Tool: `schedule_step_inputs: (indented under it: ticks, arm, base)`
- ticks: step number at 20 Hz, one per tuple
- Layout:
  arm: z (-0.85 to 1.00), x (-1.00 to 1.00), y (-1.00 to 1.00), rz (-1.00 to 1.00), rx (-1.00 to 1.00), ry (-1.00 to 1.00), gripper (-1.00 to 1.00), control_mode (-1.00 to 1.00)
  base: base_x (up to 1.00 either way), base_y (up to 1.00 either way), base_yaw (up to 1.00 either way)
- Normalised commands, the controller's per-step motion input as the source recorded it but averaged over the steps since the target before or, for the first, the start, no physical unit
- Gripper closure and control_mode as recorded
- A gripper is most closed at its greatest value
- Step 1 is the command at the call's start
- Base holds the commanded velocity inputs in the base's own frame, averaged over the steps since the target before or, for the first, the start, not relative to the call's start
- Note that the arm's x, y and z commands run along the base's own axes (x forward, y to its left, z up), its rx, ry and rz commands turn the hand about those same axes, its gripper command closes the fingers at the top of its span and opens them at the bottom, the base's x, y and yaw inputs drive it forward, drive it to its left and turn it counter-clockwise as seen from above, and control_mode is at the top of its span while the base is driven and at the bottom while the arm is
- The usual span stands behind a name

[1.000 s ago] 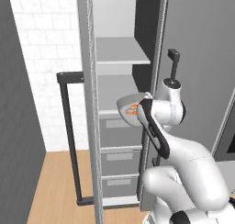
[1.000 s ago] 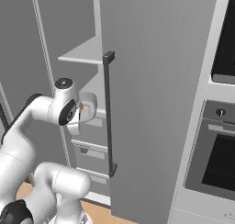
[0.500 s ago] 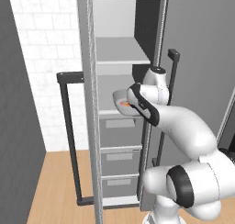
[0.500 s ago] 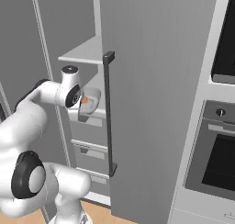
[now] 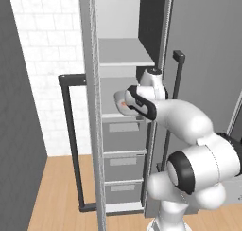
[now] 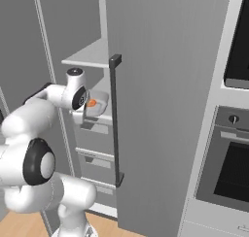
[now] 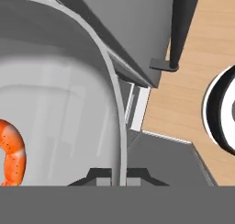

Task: Take the meat container that has the shrimp and place it on the second highest rack of the freezer. Then take the vegetable container that has the lemon wedge and carrot and place it on the highest rack of the freezer.

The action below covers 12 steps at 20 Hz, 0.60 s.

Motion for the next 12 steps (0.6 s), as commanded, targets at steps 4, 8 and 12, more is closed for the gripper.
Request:
schedule_step_inputs:
  ticks: [4, 8, 12]
  arm:
    - [-0.20, 0.50, 0.02, 0.00, 0.00, -0.03, 1.00, -1.00]
    - [-0.19, 0.49, 0.08, 0.00, 0.00, 0.00, 1.00, -1.00]
    - [-0.25, 0.48, 0.06, 0.00, -0.02, 0.01, 1.00, -1.00]
  base:
    - [0.00, 0.00, 0.00]
    - [0.00, 0.00, 0.00]
    - [0.00, 0.00, 0.00]
